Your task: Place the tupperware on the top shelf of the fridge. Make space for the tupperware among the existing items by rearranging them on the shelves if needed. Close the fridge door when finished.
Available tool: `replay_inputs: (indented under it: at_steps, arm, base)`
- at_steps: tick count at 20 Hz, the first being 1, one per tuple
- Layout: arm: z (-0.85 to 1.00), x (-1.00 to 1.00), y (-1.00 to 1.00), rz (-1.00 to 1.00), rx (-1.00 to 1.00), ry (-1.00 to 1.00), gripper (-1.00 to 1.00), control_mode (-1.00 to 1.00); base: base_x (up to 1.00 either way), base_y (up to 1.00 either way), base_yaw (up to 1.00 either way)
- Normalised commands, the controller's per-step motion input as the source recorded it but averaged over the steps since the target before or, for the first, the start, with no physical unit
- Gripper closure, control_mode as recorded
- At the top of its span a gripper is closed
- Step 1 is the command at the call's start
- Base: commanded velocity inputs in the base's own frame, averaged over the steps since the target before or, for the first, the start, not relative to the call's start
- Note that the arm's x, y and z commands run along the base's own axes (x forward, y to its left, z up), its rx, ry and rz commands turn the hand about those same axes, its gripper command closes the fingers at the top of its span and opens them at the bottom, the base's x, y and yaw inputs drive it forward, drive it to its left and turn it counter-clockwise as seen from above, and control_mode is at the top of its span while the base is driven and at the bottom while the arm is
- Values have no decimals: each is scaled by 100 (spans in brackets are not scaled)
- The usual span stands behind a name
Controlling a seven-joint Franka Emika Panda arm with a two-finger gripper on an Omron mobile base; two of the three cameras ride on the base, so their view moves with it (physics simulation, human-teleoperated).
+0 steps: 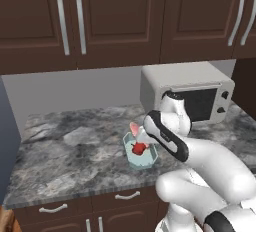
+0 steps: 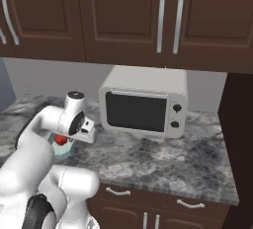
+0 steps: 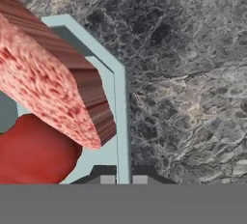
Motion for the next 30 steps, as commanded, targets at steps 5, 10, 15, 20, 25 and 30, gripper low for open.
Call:
replay_inputs:
  at_steps: [5,10,15,20,25,30]
  arm:
    - [81,-52,-54,-22,13,-16,100,-100]
    - [97,-60,-53,-26,13,-11,100,-100]
    - [93,-55,-31,-19,16,-3,100,-100]
    - [70,-53,-7,-15,8,0,100,-100]
    - [47,-26,-27,-18,2,0,100,-100]
    - [11,-2,0,-15,0,1,100,-100]
  base:
    - [0,0,0]
    - [0,0,0]
    - [0,0,0]
    - [0,0,0]
    - [0,0,0]
    - [0,0,0]
